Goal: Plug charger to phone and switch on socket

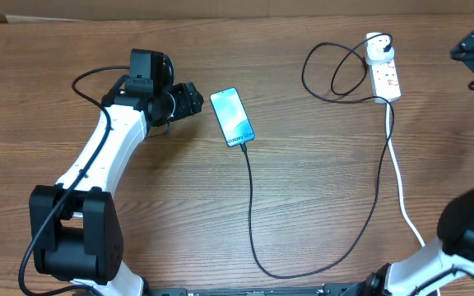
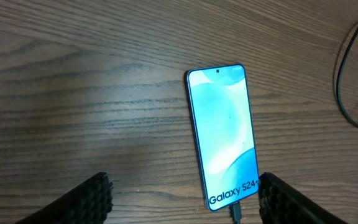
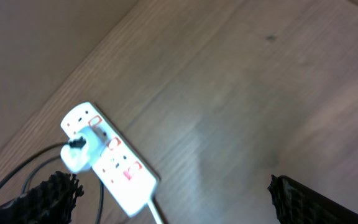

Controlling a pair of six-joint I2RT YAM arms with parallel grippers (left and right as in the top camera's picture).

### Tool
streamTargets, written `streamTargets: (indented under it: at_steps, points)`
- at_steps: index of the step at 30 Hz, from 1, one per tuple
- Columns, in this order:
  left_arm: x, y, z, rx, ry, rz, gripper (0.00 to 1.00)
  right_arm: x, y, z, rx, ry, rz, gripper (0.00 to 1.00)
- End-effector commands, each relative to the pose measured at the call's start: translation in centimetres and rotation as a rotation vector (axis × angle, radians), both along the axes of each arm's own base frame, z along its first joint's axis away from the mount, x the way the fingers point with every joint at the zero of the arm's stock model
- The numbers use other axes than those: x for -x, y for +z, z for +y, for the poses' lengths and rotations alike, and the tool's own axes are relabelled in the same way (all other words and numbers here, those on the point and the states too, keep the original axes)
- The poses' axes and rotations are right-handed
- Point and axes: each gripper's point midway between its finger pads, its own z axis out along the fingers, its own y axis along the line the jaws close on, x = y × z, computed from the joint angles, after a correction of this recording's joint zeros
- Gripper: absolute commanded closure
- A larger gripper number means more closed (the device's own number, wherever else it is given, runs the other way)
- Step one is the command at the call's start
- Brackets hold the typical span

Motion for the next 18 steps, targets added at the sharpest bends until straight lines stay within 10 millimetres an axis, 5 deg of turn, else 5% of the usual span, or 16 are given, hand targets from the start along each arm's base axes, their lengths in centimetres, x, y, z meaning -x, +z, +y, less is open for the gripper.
streamTargets:
  at_steps: [1, 5, 18]
  points:
    - [0.1, 0.4, -0.2, -0.005, 0.005, -0.008, 0.15, 2.1, 4.2, 1.0, 0.016, 0.002, -0.049, 0.00]
    - [0.4, 0.1, -0.1, -0.007, 0.005, 0.008, 0.01, 5.2, 6.4, 2.5, 0.011, 0.003, -0.038, 0.00]
    - [1.1, -0.3, 0.0, -0.012, 0.005, 0.041, 0.00, 16.5, 14.7, 9.2, 0.004, 0.047, -0.147, 0.00]
